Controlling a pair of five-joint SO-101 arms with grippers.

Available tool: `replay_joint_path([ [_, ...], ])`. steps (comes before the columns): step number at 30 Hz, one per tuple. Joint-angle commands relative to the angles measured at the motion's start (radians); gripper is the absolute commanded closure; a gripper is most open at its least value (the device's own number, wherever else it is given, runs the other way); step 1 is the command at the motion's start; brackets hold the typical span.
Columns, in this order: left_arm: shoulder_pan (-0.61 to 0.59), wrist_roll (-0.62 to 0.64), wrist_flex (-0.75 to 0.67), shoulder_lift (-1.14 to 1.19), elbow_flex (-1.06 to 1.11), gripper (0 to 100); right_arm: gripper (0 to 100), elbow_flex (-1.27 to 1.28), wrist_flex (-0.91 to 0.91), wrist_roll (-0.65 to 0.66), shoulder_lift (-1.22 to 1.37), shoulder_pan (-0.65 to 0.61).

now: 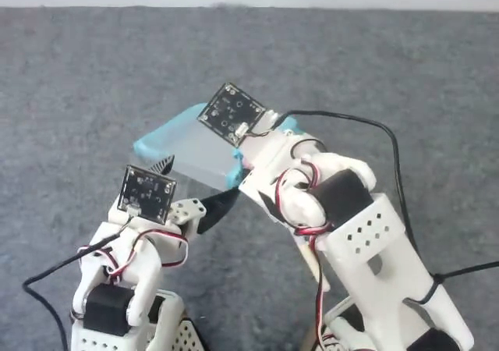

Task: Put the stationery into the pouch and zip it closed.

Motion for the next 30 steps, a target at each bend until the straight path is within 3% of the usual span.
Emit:
replay_joint_path([
  [1, 0.003, 0.018, -0.037, -0.005, -0.008, 59, 99.2, -0.012, -0.024, -0.015, -0.047, -0.012],
  [8, -0.009, -0.002, -0.098, -0.002, 0.051, 59, 99.2, -0.008, -0.002, -0.015, -0.050, -0.005],
  [16, -0.169, -0.015, -0.149, 0.000, 0.074, 59, 99.2, 0.009, 0.012, -0.006, -0.050, 0.038],
  [30, -0.181, -0.031, -0.207, 0.002, 0.133, 59, 99.2, 0.245, -0.056, 0.035, -0.051, 0.050],
])
